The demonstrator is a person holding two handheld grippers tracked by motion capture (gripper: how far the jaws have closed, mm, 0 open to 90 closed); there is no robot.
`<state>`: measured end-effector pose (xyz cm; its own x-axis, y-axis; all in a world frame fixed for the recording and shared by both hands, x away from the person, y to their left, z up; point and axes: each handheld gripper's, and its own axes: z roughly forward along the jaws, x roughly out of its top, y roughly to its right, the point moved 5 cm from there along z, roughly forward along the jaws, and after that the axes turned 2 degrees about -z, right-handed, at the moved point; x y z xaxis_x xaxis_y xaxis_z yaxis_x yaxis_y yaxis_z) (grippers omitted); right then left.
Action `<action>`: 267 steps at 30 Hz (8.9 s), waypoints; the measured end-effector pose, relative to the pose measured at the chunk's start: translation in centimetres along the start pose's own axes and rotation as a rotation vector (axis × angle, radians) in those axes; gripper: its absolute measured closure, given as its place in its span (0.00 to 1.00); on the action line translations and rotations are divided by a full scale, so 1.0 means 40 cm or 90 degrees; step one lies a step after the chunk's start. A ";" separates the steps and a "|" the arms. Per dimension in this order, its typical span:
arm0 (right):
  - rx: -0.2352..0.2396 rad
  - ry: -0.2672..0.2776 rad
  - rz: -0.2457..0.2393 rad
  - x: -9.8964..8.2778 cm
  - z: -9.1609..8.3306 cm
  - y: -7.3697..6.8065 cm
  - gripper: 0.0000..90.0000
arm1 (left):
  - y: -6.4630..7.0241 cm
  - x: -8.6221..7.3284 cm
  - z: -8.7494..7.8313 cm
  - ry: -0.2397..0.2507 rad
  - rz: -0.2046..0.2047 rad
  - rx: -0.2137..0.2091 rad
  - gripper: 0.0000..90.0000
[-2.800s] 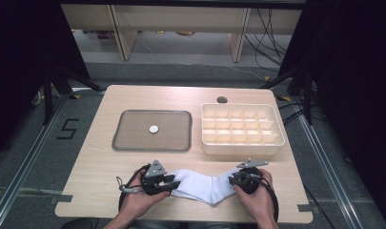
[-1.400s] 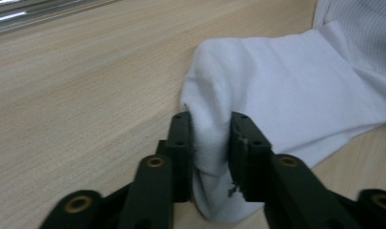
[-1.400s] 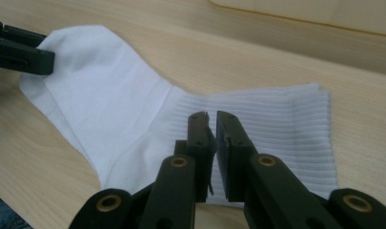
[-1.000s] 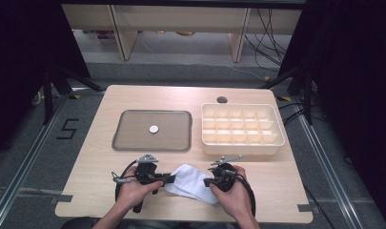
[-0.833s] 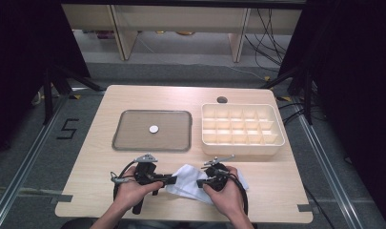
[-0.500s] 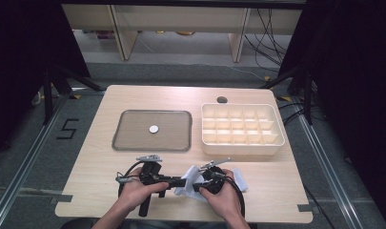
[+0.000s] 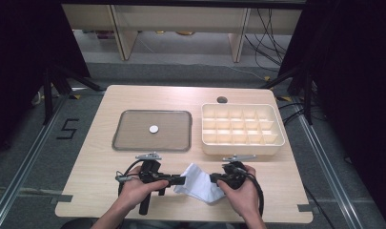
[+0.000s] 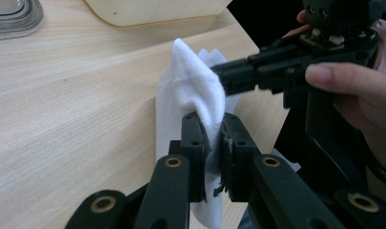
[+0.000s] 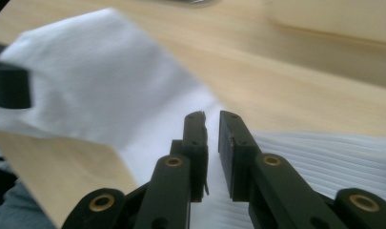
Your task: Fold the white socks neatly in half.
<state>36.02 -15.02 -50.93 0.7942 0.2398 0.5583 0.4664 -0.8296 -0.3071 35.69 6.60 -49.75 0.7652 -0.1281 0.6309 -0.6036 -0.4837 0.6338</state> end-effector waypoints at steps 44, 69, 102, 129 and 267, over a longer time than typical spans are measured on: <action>-0.174 -0.014 0.025 -0.042 -0.029 0.182 0.99 | 0.041 0.017 0.025 0.014 0.022 -0.010 0.90; -0.158 -0.006 -0.007 -0.041 -0.001 0.155 1.00 | 0.054 0.026 0.056 0.010 0.043 -0.007 0.90; -0.152 0.015 -0.034 -0.025 0.014 0.119 1.00 | 0.074 0.037 0.075 0.008 0.061 -0.009 0.89; -0.140 0.013 -0.028 -0.021 0.021 0.090 1.00 | 0.063 0.039 0.086 0.008 0.061 0.011 0.89; -0.075 0.042 -0.034 -0.003 -0.005 0.027 0.88 | 0.019 0.008 0.143 -0.030 0.105 0.064 0.67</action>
<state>36.35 -16.04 -51.20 0.7399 0.2552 0.6224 0.4559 -0.8706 -0.1850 36.74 1.25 -51.62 0.6689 -0.2517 0.6995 -0.6978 -0.5371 0.4740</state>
